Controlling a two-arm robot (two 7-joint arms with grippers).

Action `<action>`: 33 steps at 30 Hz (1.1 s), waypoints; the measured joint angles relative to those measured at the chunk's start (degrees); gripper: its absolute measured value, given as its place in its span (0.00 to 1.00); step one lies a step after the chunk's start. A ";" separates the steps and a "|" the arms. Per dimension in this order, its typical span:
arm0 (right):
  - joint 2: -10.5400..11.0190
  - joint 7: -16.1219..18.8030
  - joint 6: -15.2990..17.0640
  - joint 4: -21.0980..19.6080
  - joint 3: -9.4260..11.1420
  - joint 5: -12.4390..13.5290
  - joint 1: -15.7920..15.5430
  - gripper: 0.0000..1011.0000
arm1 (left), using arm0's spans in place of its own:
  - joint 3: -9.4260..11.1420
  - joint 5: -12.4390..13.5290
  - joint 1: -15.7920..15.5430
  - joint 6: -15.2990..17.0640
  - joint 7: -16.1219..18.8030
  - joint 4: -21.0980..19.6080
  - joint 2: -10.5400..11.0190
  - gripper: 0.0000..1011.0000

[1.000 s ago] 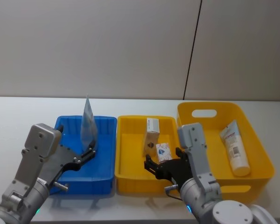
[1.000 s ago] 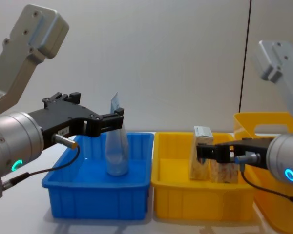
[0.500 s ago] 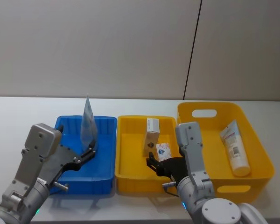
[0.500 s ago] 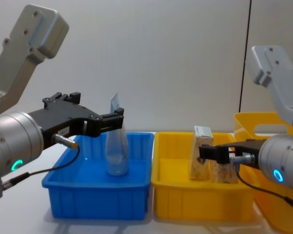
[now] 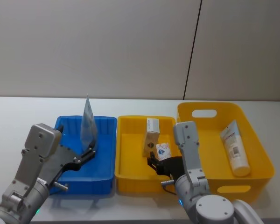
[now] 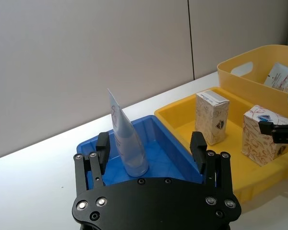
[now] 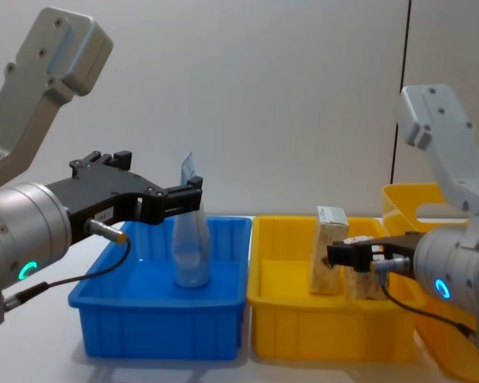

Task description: Bimanual collaborative sorting of washing and personal care products

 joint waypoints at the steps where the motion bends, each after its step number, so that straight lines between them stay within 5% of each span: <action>1: -0.05 0.00 0.02 0.10 0.00 -0.05 0.06 0.99 | 0.00 0.00 0.00 0.00 0.00 0.00 0.01 0.99; 33: -2.79 -0.30 -0.74 5.21 0.62 -1.73 2.79 0.99 | 0.00 0.01 0.00 0.00 0.00 0.00 0.00 0.99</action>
